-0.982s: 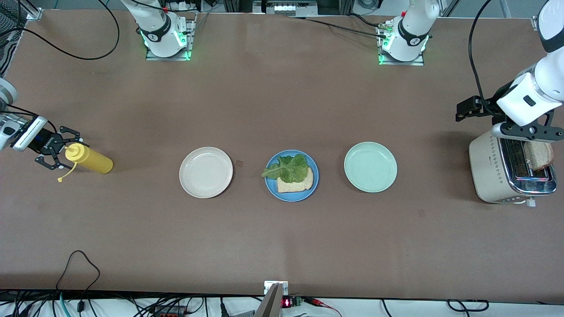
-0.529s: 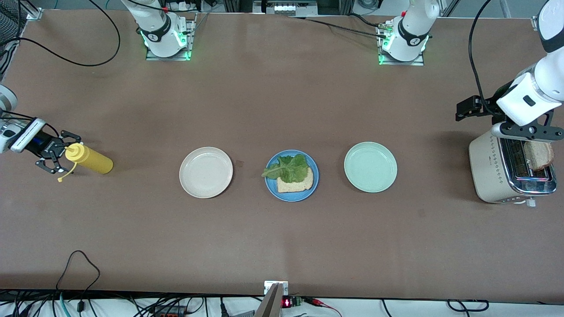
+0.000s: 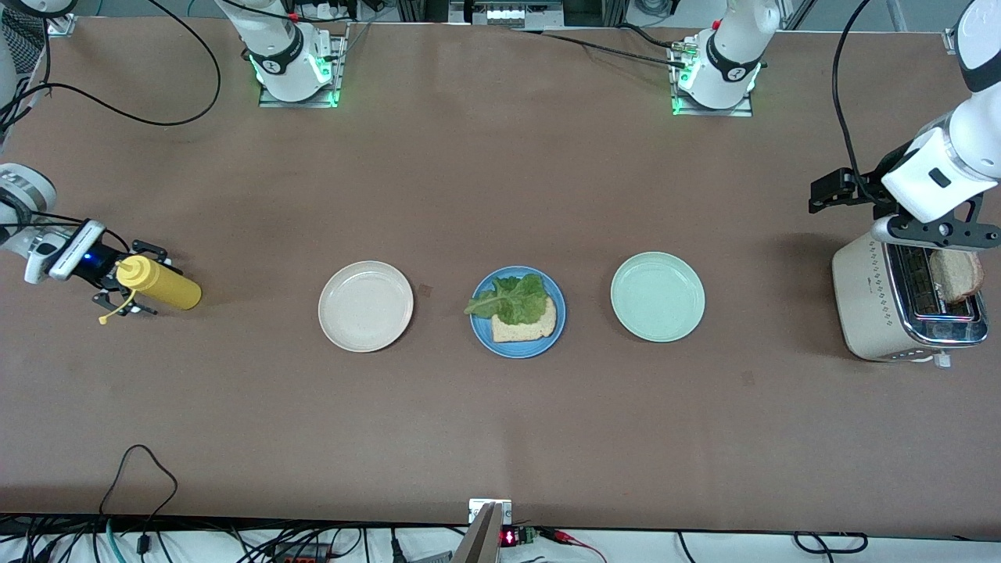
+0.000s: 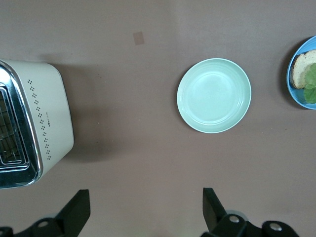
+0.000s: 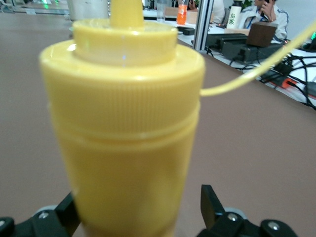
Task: Make sandwich in blue plate with both arms
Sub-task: 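Grasp the yellow squeeze bottle with the right gripper and lift it, then tilt the yellow bottle over the lettuce on the blue plate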
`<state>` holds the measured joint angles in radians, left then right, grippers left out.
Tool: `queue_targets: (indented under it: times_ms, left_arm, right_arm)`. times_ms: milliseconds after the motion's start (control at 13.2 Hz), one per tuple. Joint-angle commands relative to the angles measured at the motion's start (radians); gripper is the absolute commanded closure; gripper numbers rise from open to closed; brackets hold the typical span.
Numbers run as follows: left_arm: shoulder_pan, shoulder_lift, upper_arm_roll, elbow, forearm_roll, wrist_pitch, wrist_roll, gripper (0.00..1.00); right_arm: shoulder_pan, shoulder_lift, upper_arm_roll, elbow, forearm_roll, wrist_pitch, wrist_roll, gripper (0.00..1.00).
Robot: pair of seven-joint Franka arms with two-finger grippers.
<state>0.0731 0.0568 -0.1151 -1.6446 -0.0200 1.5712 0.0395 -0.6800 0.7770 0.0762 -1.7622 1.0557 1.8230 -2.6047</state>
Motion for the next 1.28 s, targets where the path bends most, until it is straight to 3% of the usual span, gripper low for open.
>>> queue_targets:
  times_ms: [0, 76, 151, 227, 302, 453, 604, 906, 1208]
  left_arm:
    - [0.000, -0.005, -0.006, 0.017, -0.012, -0.022, -0.021, 0.00]
    - [0.001, -0.005, -0.006, 0.017, -0.012, -0.022, -0.020, 0.00]
    - [0.001, -0.005, -0.005, 0.017, -0.012, -0.022, -0.021, 0.00]
    - [0.001, -0.005, -0.006, 0.017, -0.012, -0.022, -0.021, 0.00]
    - [0.001, -0.005, -0.006, 0.015, -0.012, -0.022, -0.020, 0.00]
    - [0.001, -0.005, -0.006, 0.015, -0.012, -0.022, -0.021, 0.00]
    - [0.001, -0.005, -0.006, 0.017, -0.012, -0.022, -0.021, 0.00]
    - [0.001, -0.005, -0.006, 0.015, -0.012, -0.022, -0.021, 0.00]
    - [0.001, -0.005, -0.006, 0.017, -0.012, -0.022, -0.021, 0.00]
  right_arm:
    - [-0.004, 0.021, 0.045, 0.010, 0.021, -0.001, 0.004, 0.00]
    - [0.011, 0.016, 0.046, 0.009, 0.024, 0.002, 0.012, 0.00]
    - [0.022, 0.001, 0.047, 0.009, 0.020, 0.010, 0.014, 0.22]
    - [0.033, -0.024, 0.047, 0.007, 0.012, 0.036, 0.017, 0.52]
    - [0.048, -0.044, 0.047, 0.004, 0.004, 0.062, 0.018, 0.75]
    - [0.082, -0.097, 0.048, 0.001, -0.048, 0.111, 0.021, 1.00]
    - [0.135, -0.172, 0.051, -0.009, -0.097, 0.171, 0.069, 1.00]
    - [0.294, -0.327, 0.051, -0.043, -0.279, 0.292, 0.298, 1.00]
    - [0.479, -0.395, 0.051, -0.048, -0.463, 0.392, 0.590, 1.00]
